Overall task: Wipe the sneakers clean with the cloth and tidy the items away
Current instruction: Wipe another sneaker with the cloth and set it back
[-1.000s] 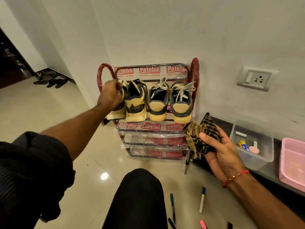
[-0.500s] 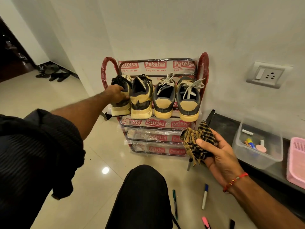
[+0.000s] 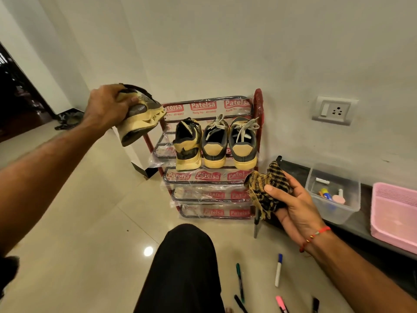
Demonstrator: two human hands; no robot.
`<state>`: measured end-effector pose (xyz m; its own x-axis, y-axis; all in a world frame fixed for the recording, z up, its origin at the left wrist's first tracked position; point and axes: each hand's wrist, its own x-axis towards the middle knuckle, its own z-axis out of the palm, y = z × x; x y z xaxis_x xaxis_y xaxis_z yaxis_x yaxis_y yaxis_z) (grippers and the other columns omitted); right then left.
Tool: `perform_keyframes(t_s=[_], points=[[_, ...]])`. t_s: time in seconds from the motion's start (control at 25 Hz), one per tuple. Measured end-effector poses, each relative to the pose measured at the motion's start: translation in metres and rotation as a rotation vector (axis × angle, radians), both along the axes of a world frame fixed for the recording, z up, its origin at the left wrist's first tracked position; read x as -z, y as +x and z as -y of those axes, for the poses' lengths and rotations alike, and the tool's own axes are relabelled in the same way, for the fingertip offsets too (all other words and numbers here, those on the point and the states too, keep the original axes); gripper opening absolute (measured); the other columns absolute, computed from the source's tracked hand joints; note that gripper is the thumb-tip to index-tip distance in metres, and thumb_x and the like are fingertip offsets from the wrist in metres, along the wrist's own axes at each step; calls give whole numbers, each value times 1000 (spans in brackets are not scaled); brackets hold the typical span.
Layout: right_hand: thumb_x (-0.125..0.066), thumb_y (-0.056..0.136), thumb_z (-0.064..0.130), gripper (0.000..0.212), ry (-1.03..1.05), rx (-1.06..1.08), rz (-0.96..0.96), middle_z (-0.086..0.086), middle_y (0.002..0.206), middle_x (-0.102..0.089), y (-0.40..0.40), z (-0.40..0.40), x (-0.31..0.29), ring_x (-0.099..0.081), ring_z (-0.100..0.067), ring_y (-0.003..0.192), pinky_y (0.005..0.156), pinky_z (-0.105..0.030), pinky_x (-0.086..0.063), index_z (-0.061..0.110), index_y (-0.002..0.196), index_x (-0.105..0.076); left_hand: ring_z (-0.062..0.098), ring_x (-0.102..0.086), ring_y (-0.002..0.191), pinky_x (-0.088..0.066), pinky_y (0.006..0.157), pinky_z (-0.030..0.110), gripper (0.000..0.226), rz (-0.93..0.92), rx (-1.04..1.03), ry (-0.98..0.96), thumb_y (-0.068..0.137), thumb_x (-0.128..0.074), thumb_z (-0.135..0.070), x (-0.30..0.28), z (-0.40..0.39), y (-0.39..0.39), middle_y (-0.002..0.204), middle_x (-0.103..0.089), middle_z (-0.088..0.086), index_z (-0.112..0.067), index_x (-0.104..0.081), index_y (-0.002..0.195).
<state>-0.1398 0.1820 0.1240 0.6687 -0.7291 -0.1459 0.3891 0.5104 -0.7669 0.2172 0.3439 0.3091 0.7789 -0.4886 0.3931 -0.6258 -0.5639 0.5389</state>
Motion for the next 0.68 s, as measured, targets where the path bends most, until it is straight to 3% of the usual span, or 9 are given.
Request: perform_keyframes(t_s=[0.12,0.2,0.32,0.52,0.68], points=[[-72,68,-5,73,-4,37,27,-9,118,-70,-16,-3,-7,-69,-29,107,81,-43,-60,23,134,-55,22,-64,103,-56,81,37,37,91,90,-97,98,-64,-34,-10,-10,-57,123,-68,11,-15,-64,130],[-70,71,-7,77,-10,71,37,-8,118,-69,-29,-3,-8,-69,-31,106,81,-49,-59,33,135,-54,19,-64,103,-57,80,35,34,45,176,-174,97,-65,-33,-4,-11,-95,120,-69,8,-15,-65,127],[-66,79,-7,72,-45,87,23,-13,126,-64,-51,3,-9,-68,-34,107,79,-51,-60,38,134,-55,21,-69,102,-61,85,48,28,-116,303,-220,96,-66,-34,18,1,-145,113,-71,5,-21,-68,120],[-57,91,-3,51,-87,218,-80,-4,116,-71,-97,19,-5,-68,-30,108,69,-39,-62,30,130,-61,16,-73,91,-61,84,46,6,-429,518,-90,96,-68,-28,83,42,-229,96,-76,-4,-34,-69,96],[-50,101,12,39,-67,387,-219,-5,114,-69,-130,28,2,-71,-25,92,52,-32,-53,37,130,-58,20,-75,88,-62,78,39,8,-743,586,15,95,-69,-26,136,83,-268,96,-78,5,-21,-73,100]])
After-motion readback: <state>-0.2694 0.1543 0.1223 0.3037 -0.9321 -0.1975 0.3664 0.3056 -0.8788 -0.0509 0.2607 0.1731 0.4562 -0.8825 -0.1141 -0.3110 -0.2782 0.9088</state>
